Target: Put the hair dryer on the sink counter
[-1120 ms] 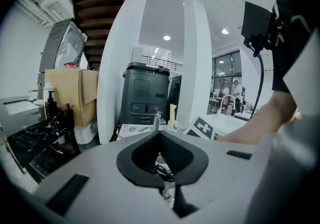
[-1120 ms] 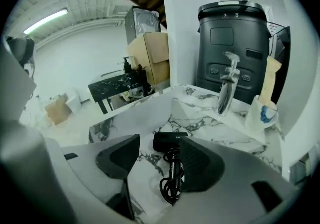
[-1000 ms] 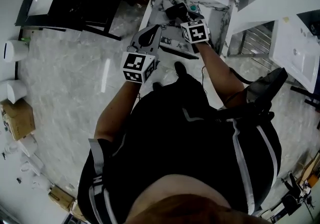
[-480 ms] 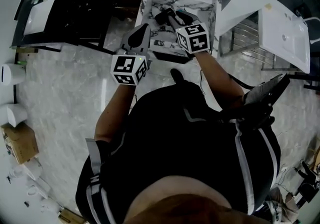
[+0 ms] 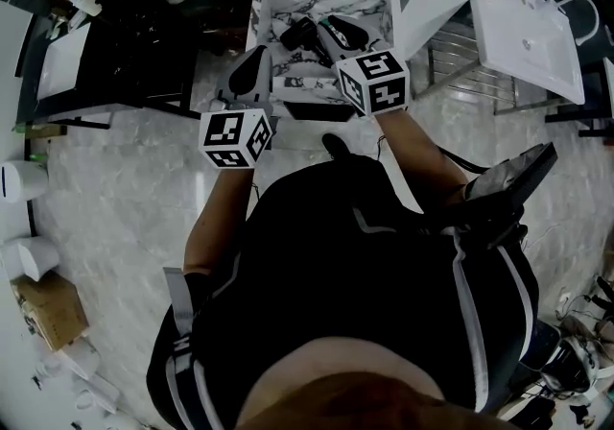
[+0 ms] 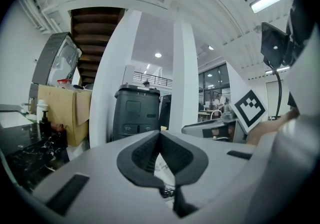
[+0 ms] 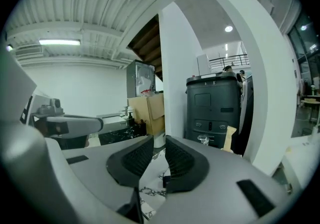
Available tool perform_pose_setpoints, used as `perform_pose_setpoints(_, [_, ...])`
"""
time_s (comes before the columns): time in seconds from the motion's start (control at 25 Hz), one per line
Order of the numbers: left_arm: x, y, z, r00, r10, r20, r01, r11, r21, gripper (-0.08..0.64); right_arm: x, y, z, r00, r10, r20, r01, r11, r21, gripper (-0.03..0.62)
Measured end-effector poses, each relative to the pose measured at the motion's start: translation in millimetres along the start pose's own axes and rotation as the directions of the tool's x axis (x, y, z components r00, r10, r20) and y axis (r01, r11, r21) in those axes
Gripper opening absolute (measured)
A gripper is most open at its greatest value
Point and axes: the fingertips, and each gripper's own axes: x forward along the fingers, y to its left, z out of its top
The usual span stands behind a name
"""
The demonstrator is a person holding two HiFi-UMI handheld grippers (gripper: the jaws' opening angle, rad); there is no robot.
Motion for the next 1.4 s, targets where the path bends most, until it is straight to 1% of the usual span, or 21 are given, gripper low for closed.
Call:
perform_pose_setpoints(0.2, [-5,-6,15,1.000,-0.008,0.022,0.007,1.000,0.026,0.005,-27,1,19,0.996,-0.048,0.070,0.048,0.999,0.010,0.067])
perform_pose_setpoints(0.36, [-9,-9,28,0.998,-0.001,0.070,0.000,1.000,0.021,0.005,-40,5,29,0.994,-0.056,0.099,0.055,0.998,0.009,0.053])
perform_pose_setpoints(0.44, [-11,-13,32,0.996,0.004,0.092,-0.006,1.000,0.026,0.005,-47,4,31,0.991,-0.074,0.113,0.073,0.997,0.018,0.045])
perform_pose_setpoints(0.6, [-11,-17,27,0.997,-0.008,0.076,0.006,1.000,0.017,0.005,-55,1,33,0.987,-0.102,0.127,0.099,0.995,0.025,0.035])
perform_pose_setpoints(0.8, [-8,-16,28,0.997,-0.016,0.075,0.016,1.000,0.008,0.005,-59,-1,41,0.984,-0.107,0.145,0.107,0.994,0.009,0.026])
perform_pose_setpoints(0.96, [-5,-19,31,0.997,-0.021,0.078,0.020,1.000,0.020,0.005,-59,-1,39,0.984,-0.097,0.149,0.097,0.995,0.007,0.026])
perform_pose_setpoints(1.4, [0,-22,39,0.996,-0.021,0.090,0.017,0.999,0.047,0.005,-57,-11,44,0.980,-0.110,0.163,0.109,0.994,0.017,0.025])
